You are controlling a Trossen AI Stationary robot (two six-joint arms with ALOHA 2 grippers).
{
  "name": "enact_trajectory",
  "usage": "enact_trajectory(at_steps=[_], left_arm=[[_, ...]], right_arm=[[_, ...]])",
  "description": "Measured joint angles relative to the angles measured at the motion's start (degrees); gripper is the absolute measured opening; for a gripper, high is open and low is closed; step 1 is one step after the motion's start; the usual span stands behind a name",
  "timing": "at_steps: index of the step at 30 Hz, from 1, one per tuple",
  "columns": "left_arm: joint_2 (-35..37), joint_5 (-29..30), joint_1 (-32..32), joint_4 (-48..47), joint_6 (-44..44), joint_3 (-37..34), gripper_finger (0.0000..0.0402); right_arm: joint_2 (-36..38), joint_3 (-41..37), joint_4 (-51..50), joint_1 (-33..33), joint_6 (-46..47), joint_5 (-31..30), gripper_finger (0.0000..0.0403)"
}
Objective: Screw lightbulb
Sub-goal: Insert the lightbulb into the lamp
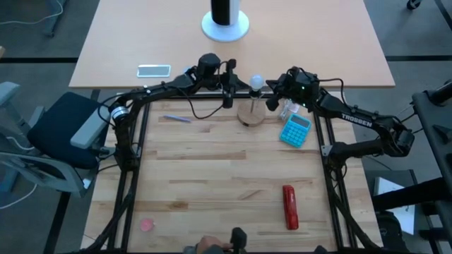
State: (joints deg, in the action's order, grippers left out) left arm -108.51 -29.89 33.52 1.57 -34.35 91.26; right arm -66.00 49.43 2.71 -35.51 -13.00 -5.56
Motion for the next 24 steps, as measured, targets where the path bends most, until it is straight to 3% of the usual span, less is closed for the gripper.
enact_trajectory(at_steps=[12,24], left_arm=[[-0.1,6.7,-0.3,1.0,1.1,0.0,0.0000],[0.3,7.3,-0.2,-2.2,1.5,0.0,0.0000]], right_arm=[[-0.2,0.0,0.7,0.2,1.0,6.0,0.0000],[0.3,0.0,-0.6,2.0,1.8,3.9,0.0000]])
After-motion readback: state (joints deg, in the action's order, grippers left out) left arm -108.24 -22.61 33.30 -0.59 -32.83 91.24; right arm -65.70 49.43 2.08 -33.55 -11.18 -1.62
